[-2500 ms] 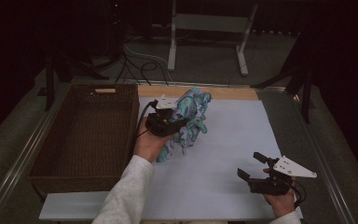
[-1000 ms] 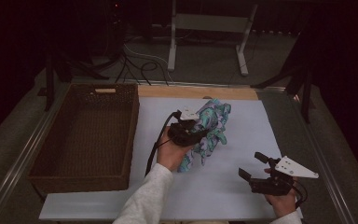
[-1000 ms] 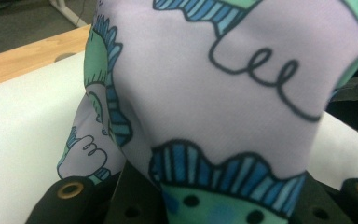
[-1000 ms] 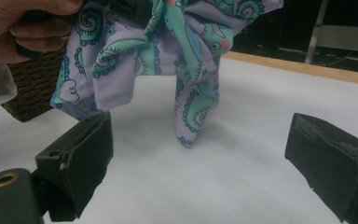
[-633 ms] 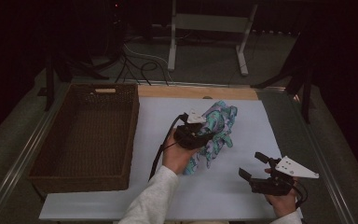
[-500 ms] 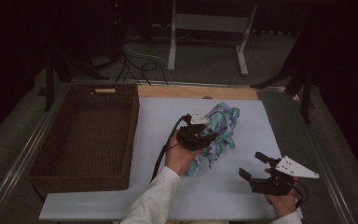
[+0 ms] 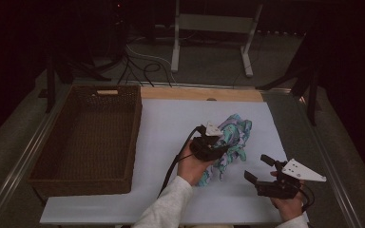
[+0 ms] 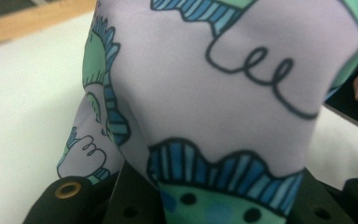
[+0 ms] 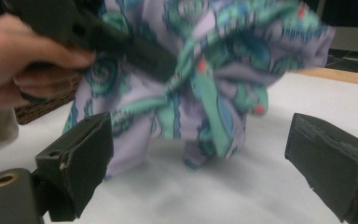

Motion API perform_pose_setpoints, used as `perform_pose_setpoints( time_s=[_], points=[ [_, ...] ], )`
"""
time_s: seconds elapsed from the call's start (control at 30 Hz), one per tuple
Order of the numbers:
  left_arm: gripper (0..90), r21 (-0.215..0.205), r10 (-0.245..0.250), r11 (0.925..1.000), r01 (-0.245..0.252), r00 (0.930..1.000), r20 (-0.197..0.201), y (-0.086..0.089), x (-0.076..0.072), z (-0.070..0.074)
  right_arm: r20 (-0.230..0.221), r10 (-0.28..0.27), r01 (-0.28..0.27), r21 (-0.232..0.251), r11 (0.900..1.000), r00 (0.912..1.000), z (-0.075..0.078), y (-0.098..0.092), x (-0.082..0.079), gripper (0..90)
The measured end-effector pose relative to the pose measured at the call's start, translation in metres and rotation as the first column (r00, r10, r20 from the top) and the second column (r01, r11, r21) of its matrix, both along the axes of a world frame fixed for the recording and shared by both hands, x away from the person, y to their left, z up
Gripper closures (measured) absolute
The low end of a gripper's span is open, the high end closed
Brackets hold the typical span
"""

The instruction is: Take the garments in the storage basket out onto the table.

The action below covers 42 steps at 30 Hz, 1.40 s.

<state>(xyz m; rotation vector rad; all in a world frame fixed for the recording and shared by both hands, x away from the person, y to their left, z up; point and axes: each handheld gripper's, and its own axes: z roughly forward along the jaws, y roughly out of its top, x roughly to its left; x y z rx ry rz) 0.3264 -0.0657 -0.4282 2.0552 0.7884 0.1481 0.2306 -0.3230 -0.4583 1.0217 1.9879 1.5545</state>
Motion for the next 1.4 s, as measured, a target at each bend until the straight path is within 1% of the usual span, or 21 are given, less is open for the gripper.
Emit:
perform_pose_setpoints(
  time_s=[0.07, 0.13, 0.2, 0.37, 0.43, 0.5, 0.6, 0.77, 0.93, 1.07, 1.17, 1.2, 1.27, 1.3, 1.33, 1.4],
  points=[
    [71.4, 0.009, 0.002, 1.0000, -0.002, 0.9997, -0.023, 0.000, 0.001, -0.009, 0.000, -0.001, 0.001, 0.000, 1.000, 1.0000, 0.000, 0.000, 0.000, 7.7],
    [71.4, 0.029, 0.009, 0.9995, -0.008, 0.9992, -0.038, 0.001, 0.002, -0.017, 0.000, -0.001, 0.001, 0.000, 1.000, 1.0000, 0.000, 0.000, 0.000, 7.7],
    [71.4, 0.034, 0.020, 0.9993, -0.018, 0.9982, -0.056, 0.004, 0.002, -0.024, -0.001, 0.002, -0.002, -0.001, 1.000, 1.0000, 0.000, 0.000, 0.000, 7.7],
    [71.4, 0.046, 0.039, 0.9983, -0.036, 0.9960, -0.080, 0.012, 0.005, -0.035, -0.004, 0.002, -0.002, -0.002, 1.000, 1.0000, 0.000, 0.000, 0.000, 7.7],
    [71.3, 0.065, 0.044, 0.9971, -0.039, 0.9959, -0.080, 0.015, 0.006, -0.038, -0.004, 0.003, -0.003, -0.002, 1.000, 1.0000, 0.000, 0.000, 0.000, 7.7],
    [71.1, 0.073, 0.053, 0.9962, -0.047, 0.9952, -0.082, 0.019, 0.007, -0.042, -0.004, 0.001, -0.001, -0.001, 1.000, 1.0000, 0.000, 0.000, 0.000, 7.7],
    [70.7, 0.069, 0.068, 0.9957, -0.062, 0.9930, -0.096, 0.026, 0.008, -0.045, -0.005, 0.000, 0.000, 0.000, 1.000, 1.0000, 0.000, 0.000, 0.000, 7.7],
    [69.6, 0.069, 0.094, 0.9938, -0.087, 0.9902, -0.103, 0.038, 0.010, -0.049, -0.004, 0.001, -0.001, -0.003, 1.000, 1.0000, -0.001, 0.001, 0.001, 7.7],
    [65.3, 0.070, 0.128, 0.9903, -0.120, 0.9852, -0.114, 0.049, 0.013, -0.053, -0.008, 0.001, -0.001, -0.003, 1.000, 1.0000, -0.001, 0.002, 0.002, 7.7],
    [59.9, 0.064, 0.150, 0.9877, -0.143, 0.9802, -0.130, 0.058, 0.015, -0.056, -0.014, -0.002, 0.002, 0.000, 1.000, 0.9999, -0.002, 0.002, 0.003, 7.7],
    [52.6, 0.068, 0.166, 0.9850, -0.158, 0.9761, -0.140, 0.063, 0.016, -0.056, -0.019, -0.004, 0.004, -0.002, 1.000, 0.9998, -0.003, 0.001, 0.003, 7.7],
    [49.4, 0.070, 0.175, 0.9836, -0.166, 0.9737, -0.146, 0.065, 0.016, -0.056, -0.021, -0.007, 0.007, 0.000, 1.000, 0.9998, -0.003, 0.002, 0.003, 7.7],
    [43.4, 0.073, 0.196, 0.9797, -0.187, 0.9699, -0.145, 0.069, 0.016, -0.056, -0.019, -0.008, 0.008, 0.002, 1.000, 0.9998, -0.002, 0.002, 0.003, 7.7],
    [39.3, 0.077, 0.199, 0.9788, -0.190, 0.9701, -0.139, 0.070, 0.015, -0.055, -0.017, -0.008, 0.008, 0.001, 1.000, 0.9998, -0.002, 0.002, 0.003, 7.7],
    [35.1, 0.091, 0.203, 0.9770, -0.193, 0.9710, -0.126, 0.071, 0.014, -0.054, -0.017, -0.004, 0.004, -0.001, 1.000, 0.9998, -0.002, 0.002, 0.003, 7.7],
    [28.0, 0.112, 0.224, 0.9704, -0.214, 0.9701, -0.093, 0.075, 0.011, -0.051, -0.015, -0.001, 0.001, -0.007, 1.000, 0.9999, -0.002, 0.003, 0.002, 7.7]
  ],
)
